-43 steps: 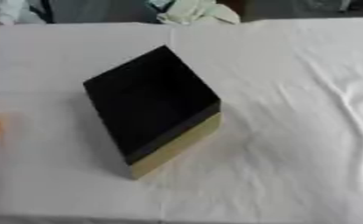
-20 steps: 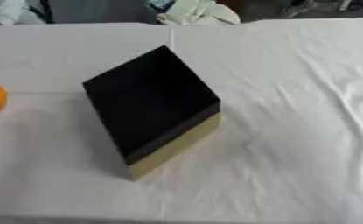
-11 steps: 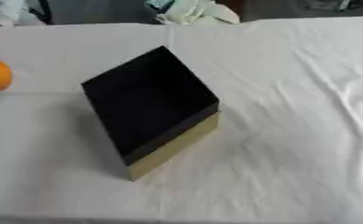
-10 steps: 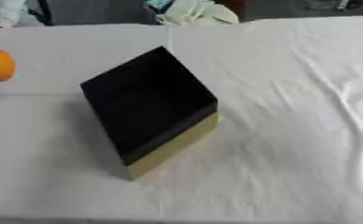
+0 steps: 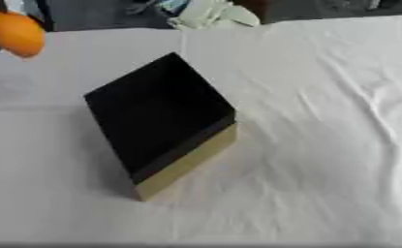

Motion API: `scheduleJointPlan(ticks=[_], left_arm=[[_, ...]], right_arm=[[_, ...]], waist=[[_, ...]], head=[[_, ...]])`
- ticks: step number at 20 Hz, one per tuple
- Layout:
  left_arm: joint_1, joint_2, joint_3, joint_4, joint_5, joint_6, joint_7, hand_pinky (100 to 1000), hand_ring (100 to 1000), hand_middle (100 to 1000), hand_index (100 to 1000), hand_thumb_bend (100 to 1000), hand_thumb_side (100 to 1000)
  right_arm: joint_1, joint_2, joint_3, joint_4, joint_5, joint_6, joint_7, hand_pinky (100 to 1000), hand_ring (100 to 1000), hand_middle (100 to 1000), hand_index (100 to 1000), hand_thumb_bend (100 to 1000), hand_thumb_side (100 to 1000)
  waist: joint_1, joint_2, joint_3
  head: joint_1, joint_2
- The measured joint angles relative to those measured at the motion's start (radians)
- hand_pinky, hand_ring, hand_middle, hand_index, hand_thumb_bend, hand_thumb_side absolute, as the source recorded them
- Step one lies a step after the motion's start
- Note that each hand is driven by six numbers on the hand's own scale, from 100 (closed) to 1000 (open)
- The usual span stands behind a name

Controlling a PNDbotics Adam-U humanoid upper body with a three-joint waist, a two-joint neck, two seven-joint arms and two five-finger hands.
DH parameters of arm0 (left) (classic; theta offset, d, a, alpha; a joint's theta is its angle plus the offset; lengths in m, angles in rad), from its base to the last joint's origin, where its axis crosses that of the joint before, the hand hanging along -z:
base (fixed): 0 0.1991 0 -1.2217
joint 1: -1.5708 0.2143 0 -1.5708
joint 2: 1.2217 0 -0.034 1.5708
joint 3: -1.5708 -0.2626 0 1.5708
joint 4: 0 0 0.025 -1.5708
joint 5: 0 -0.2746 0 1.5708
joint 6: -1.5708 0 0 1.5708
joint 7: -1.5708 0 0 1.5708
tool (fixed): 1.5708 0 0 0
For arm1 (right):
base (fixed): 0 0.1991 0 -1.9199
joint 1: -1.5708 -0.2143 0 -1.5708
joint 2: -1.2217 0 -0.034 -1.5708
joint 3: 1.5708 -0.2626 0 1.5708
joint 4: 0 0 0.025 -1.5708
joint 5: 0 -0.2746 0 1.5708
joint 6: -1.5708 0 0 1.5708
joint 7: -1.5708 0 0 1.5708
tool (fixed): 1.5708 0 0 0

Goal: Pick up objects on the table and place them in the box.

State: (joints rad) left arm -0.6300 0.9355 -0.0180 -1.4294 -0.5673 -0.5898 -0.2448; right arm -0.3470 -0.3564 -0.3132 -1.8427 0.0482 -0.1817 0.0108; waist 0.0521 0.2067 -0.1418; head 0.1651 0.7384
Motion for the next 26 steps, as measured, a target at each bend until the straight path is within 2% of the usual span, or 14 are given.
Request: scheduleJointPlan(ticks=[7,13,17,18,19,21,26], left_arm=[[-0.16,-0.148,-0.087,0.003,0.014,-0.026,-0.074,181,507,596,637,150,100],[-0.241,-0.313,-0.143,0.029,-0.04,-0.016,-0.106,179,504,593,633,127,100],[-0.263,-0.409,-0.168,0.059,-0.093,-0.016,-0.117,180,503,594,632,110,100],[-0.265,-0.432,-0.173,0.07,-0.105,-0.018,-0.122,180,502,593,632,144,100],[-0.268,-0.454,-0.177,0.081,-0.118,-0.02,-0.128,181,502,594,631,100,100],[-0.268,-0.496,-0.183,0.102,-0.145,-0.025,-0.139,180,500,593,630,100,100],[-0.254,-0.561,-0.185,0.133,-0.208,-0.029,-0.148,185,503,594,632,100,100]], right_arm=[[-0.005,0.006,0.006,0.0,-0.006,-0.002,0.006,666,577,586,837,100,778],[-0.005,0.009,0.006,0.0,-0.007,-0.002,0.006,666,577,586,837,100,779],[-0.005,0.012,0.006,0.0,-0.007,-0.002,0.006,666,577,585,837,100,778],[-0.006,0.013,0.006,0.0,-0.007,-0.002,0.006,666,577,586,837,100,780],[-0.006,0.015,0.006,0.0,-0.007,-0.002,0.006,666,577,586,837,100,778],[-0.01,0.018,0.005,0.0,-0.007,-0.002,0.006,666,577,585,837,100,779],[-0.013,0.019,0.005,-0.001,-0.01,-0.002,0.006,665,577,585,837,100,780]], waist=[[-0.002,0.0,-0.007],[-0.004,0.0,-0.007],[-0.005,0.0,-0.008],[-0.007,0.001,-0.009],[-0.008,0.002,-0.01],[-0.011,0.004,-0.012],[-0.011,0.01,-0.014]], head=[[-0.016,-0.001],[-0.017,-0.009],[-0.009,-0.01],[-0.007,-0.01],[-0.006,-0.01],[-0.003,-0.01],[0.0,-0.01]])
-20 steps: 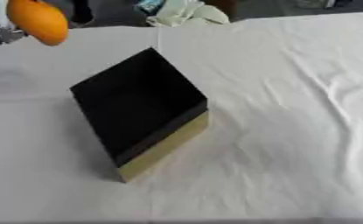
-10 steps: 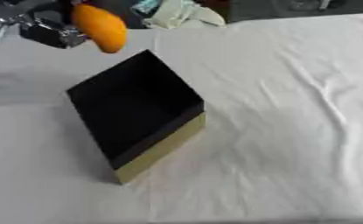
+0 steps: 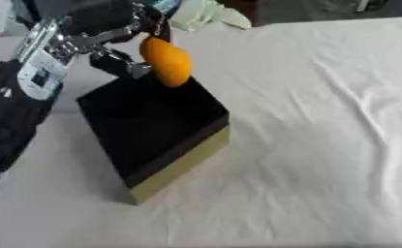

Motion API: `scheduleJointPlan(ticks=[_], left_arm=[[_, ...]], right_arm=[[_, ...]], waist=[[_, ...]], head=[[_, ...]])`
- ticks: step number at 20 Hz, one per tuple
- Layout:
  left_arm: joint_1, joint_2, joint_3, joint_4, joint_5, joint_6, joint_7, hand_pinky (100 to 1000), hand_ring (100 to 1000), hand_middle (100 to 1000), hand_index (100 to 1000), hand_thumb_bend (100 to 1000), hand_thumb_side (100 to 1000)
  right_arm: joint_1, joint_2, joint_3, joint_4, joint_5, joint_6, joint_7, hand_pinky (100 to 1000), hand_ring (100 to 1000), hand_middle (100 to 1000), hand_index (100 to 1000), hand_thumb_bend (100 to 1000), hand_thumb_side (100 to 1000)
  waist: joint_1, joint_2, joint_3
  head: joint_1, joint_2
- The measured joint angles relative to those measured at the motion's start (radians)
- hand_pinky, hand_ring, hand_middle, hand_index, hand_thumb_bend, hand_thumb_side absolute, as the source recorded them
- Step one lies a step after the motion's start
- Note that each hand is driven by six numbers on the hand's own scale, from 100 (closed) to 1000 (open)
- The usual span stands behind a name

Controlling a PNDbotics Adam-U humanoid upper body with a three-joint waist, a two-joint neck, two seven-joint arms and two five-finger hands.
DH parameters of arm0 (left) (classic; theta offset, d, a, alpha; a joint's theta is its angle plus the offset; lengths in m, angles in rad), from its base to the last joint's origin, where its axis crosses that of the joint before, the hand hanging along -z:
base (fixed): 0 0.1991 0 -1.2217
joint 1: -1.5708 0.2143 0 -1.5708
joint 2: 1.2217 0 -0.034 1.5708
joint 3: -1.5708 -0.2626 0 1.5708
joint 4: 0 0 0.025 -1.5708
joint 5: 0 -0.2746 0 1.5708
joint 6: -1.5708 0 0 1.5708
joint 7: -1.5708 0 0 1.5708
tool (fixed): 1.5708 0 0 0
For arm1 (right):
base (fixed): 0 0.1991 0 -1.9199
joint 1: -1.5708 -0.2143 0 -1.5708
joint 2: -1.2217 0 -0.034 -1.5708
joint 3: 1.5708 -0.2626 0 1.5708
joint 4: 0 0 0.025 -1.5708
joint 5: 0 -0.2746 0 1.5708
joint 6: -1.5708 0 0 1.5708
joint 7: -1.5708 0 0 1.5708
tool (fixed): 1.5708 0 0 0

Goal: Pick up objects on the table and place them in the box.

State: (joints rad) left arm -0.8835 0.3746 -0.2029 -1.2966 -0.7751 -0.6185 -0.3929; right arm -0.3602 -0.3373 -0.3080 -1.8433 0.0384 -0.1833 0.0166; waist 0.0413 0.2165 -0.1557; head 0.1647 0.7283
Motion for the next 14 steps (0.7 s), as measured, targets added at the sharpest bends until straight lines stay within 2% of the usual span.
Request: scheduleJointPlan(ticks=[10,14], left_arm=[[0.059,-0.059,0.016,0.021,-0.117,0.017,0.013,189,498,589,628,100,100],[0.069,-0.06,0.017,0.021,-0.133,0.019,0.013,227,522,609,649,162,100]], right_arm=[[0.0,0.007,-0.001,0.0,-0.003,0.0,0.0,664,577,584,837,100,783],[0.0,0.007,-0.001,0.0,-0.003,0.0,0.0,664,577,583,837,100,783]], waist=[[-0.001,0.004,0.002],[-0.002,0.004,0.003]], head=[[-0.007,0.0],[-0.009,0.0]])
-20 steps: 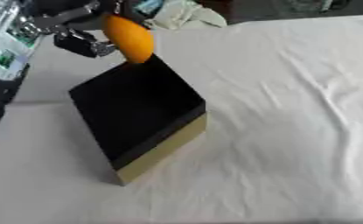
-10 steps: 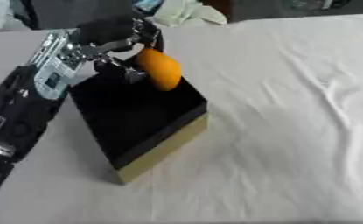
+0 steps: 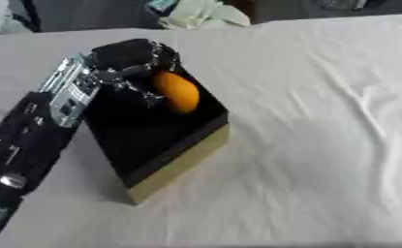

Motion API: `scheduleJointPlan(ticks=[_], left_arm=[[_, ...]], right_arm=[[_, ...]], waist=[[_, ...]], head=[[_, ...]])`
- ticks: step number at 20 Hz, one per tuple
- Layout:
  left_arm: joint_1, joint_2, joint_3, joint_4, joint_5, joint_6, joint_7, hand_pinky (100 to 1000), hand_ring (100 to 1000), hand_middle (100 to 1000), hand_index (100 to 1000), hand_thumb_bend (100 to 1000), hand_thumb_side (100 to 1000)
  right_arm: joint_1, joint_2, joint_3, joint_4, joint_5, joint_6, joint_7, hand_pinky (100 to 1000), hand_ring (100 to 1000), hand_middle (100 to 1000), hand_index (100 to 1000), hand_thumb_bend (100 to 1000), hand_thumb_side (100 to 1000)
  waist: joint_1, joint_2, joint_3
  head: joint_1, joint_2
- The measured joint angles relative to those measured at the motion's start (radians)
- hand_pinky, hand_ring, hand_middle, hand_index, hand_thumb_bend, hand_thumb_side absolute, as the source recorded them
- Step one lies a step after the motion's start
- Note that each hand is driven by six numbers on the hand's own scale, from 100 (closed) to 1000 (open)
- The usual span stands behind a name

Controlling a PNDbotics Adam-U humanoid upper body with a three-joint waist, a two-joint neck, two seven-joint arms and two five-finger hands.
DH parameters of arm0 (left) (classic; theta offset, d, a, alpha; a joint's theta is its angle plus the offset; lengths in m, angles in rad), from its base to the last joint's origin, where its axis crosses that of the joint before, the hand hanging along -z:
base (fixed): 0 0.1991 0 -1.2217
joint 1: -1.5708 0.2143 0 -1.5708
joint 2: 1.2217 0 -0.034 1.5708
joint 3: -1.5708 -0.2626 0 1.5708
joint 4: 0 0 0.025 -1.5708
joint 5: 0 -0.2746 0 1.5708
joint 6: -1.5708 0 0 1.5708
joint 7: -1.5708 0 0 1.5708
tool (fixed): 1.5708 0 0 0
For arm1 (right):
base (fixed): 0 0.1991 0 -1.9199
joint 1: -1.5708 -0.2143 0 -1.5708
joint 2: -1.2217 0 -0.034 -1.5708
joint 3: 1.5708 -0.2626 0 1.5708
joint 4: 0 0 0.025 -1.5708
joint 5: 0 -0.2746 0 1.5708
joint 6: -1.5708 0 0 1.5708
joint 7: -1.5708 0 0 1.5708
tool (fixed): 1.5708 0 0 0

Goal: Pick up objects on the table and place them in the box.

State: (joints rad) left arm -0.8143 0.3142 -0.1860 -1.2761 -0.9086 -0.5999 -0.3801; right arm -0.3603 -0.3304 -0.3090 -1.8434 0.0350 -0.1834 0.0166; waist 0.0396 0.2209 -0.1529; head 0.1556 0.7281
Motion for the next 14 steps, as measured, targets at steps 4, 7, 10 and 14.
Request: scheduleJointPlan(ticks=[4,7,10,14], left_arm=[[0.006,-0.002,0.0,0.002,-0.005,-0.011,-0.028,395,636,728,786,267,101],[0.009,-0.004,0.0,-0.002,-0.025,-0.026,-0.063,530,756,813,886,423,151],[0.011,-0.004,0.004,-0.013,-0.072,-0.037,-0.081,577,802,844,910,592,105],[0.013,-0.004,0.013,-0.019,-0.126,-0.043,-0.082,574,803,844,906,567,113]], right_arm=[[0.0,0.0,-0.002,0.0,0.0,0.0,0.0,664,576,583,836,100,784],[0.0,0.0,-0.003,0.0,0.0,0.0,0.0,664,576,583,836,100,784],[0.001,0.0,-0.004,0.0,-0.001,0.0,0.0,663,576,582,836,100,784],[0.001,0.0,-0.004,0.0,-0.002,0.0,0.0,663,577,583,836,100,783]], waist=[[-0.001,0.0,0.0],[-0.001,0.0,0.0],[-0.001,0.0,0.001],[-0.001,0.0,0.002]], head=[[0.0,0.0],[-0.001,0.0],[-0.001,0.0],[-0.003,0.0]])
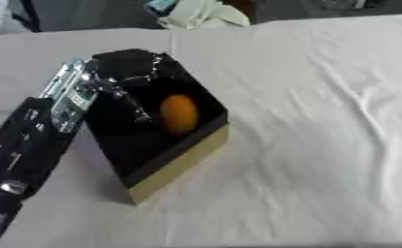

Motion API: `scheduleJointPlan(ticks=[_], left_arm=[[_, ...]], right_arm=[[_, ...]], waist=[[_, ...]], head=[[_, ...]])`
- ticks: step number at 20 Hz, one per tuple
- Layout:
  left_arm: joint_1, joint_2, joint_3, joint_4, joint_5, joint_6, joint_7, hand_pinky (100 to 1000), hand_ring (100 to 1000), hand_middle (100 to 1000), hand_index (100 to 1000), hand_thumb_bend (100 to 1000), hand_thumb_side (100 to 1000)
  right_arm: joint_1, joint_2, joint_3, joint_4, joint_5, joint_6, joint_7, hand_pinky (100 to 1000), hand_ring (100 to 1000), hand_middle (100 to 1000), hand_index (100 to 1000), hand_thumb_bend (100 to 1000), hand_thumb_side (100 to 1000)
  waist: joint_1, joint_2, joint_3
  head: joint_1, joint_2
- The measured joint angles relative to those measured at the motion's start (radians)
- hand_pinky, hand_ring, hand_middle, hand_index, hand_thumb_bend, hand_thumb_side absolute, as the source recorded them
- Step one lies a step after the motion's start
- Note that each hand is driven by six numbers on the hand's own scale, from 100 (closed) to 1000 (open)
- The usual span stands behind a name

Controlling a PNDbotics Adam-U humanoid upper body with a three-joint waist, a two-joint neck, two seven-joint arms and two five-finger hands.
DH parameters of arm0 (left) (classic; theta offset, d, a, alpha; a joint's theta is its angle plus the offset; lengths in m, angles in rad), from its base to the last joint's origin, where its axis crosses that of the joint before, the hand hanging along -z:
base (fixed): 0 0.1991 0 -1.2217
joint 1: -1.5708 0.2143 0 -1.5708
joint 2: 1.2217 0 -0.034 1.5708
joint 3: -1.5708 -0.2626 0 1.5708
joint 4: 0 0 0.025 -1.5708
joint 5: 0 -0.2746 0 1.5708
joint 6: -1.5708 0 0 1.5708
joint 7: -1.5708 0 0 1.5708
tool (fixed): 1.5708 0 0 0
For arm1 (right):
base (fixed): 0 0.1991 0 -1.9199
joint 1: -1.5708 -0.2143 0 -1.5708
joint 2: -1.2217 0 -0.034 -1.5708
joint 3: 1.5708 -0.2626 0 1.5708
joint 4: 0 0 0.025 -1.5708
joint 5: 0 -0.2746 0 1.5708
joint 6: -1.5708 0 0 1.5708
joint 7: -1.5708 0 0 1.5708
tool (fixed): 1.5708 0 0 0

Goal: Pick up objects on the table and place them in the box.

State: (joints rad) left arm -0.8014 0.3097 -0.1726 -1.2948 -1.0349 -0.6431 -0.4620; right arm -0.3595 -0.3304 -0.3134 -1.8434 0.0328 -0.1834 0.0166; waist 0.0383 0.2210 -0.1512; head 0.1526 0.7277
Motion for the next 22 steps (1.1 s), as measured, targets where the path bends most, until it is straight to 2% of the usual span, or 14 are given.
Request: scheduleJointPlan(ticks=[7,12,18,22], left_arm=[[0.0,0.0,0.025,-0.028,0.017,0.022,0.026,510,753,802,858,375,111],[0.004,0.013,0.071,-0.146,0.139,0.104,0.09,471,710,779,804,285,103],[0.055,0.12,0.169,-0.325,0.387,0.265,0.214,475,696,773,779,273,170],[0.116,0.21,0.235,-0.401,0.523,0.33,0.336,503,703,779,790,313,258]], right_arm=[[0.0,0.0,0.0,0.0,0.0,0.0,0.0,664,578,583,836,100,778],[0.0,0.0,-0.001,0.0,0.0,0.0,-0.002,664,579,584,836,100,771],[0.004,-0.001,-0.006,-0.006,0.0,0.0,-0.009,665,579,585,836,100,767],[0.005,-0.008,-0.007,-0.009,0.001,0.001,-0.015,666,580,586,837,100,762]], waist=[[-0.001,-0.001,0.003],[-0.001,-0.005,0.008],[0.002,-0.01,0.018],[0.0,-0.011,0.026]], head=[[-0.002,-0.007],[-0.01,-0.008],[-0.028,-0.008],[-0.038,-0.007]])
